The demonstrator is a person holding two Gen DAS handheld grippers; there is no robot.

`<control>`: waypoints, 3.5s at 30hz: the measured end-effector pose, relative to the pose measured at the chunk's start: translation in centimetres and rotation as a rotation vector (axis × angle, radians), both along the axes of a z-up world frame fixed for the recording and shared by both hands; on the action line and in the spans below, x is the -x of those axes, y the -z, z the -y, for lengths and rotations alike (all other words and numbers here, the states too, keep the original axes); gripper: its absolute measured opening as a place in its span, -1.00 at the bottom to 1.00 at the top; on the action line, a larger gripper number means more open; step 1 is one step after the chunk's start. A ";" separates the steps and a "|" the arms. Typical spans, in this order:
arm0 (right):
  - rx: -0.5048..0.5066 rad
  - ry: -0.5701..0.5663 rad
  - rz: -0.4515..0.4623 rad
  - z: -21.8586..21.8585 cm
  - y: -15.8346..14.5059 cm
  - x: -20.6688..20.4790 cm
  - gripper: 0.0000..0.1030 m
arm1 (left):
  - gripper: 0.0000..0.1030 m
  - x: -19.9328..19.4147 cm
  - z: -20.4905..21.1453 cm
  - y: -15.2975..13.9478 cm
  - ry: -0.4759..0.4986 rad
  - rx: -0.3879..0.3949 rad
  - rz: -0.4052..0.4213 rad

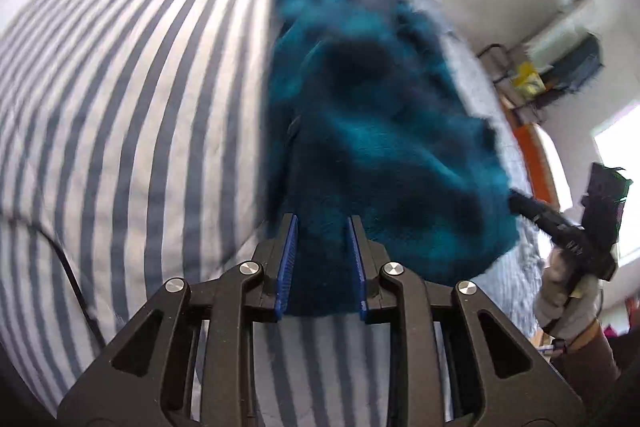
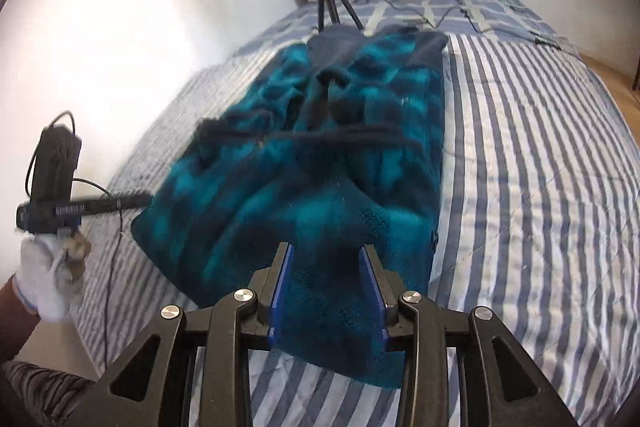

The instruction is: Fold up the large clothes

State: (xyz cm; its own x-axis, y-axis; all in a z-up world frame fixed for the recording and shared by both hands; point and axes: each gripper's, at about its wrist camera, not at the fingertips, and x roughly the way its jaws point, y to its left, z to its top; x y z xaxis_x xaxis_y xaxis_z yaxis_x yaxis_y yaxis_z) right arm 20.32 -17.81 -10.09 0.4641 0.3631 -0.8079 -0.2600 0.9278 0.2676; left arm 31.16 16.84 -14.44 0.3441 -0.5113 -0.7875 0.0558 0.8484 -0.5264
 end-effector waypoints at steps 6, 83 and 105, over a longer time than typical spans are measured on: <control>0.084 0.035 -0.038 -0.1 3.8 -2.5 -0.35 | -0.15 0.1 -0.5 1.0 0.007 0.003 -0.015; -0.078 -0.042 0.195 0.1 -8.4 -12.3 -0.82 | -0.92 -10.3 2.7 -11.0 0.034 0.056 0.289; 0.185 -0.045 0.163 0.9 -3.4 3.1 -0.49 | -0.43 5.0 0.5 -6.1 0.062 0.020 0.239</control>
